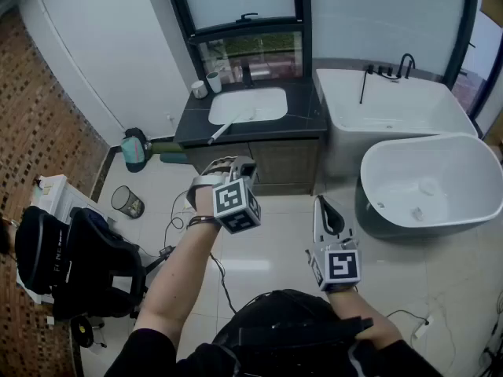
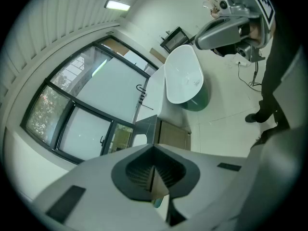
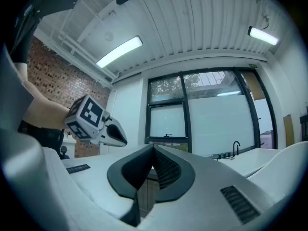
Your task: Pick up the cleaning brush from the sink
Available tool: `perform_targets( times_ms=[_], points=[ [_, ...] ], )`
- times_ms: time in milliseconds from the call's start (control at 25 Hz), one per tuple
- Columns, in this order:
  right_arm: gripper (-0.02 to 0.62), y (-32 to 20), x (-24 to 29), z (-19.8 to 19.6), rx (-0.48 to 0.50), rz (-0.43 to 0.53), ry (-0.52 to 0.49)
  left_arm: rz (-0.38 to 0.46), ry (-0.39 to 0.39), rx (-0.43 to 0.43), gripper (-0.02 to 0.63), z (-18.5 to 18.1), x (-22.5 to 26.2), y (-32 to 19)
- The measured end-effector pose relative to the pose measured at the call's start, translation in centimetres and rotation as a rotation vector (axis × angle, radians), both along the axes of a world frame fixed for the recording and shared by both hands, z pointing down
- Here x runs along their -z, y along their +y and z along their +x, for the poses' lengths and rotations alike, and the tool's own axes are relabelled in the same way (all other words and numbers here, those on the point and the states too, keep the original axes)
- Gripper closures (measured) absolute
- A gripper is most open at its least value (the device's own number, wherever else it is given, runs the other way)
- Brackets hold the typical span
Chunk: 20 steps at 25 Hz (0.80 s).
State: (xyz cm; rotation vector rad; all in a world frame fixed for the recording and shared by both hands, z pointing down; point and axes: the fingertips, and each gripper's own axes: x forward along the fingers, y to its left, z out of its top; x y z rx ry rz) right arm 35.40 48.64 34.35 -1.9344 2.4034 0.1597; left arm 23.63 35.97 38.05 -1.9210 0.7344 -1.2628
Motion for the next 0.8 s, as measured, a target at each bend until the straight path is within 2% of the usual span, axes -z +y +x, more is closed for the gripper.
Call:
perform_targets(
  times_ms=[160, 400, 600, 720, 800],
  points=[
    [0.595, -2.4, 1.9, -1.9, -0.017, 0.046, -0.040, 0.016, 0.015, 0.004, 0.604, -2.4, -0.4, -1.9],
    [0.595, -5.5, 3.4, -5.4, -0.042, 0.053, -0.097, 0.044, 0.079, -0.008, 0.604, -7.2, -1.3, -5.2],
    [0.595, -12.2, 4.7, -8.1, -0.049, 0.017, -0.103, 0.020, 0.117, 0.013, 0.604, -10.4, -1.3, -10.4],
    [0.595, -17.6, 5.4, -9.2, -0.033, 0.031, -0.100, 0.020, 0.150, 0.020, 0.604, -11.2, -0.5, -15.0],
    [0.595, -21.5, 5.6, -9.7, -0.011, 0.033, -0.091, 0.019, 0.146, 0.030, 0.604, -11.4, -0.3, -18.5]
  ],
)
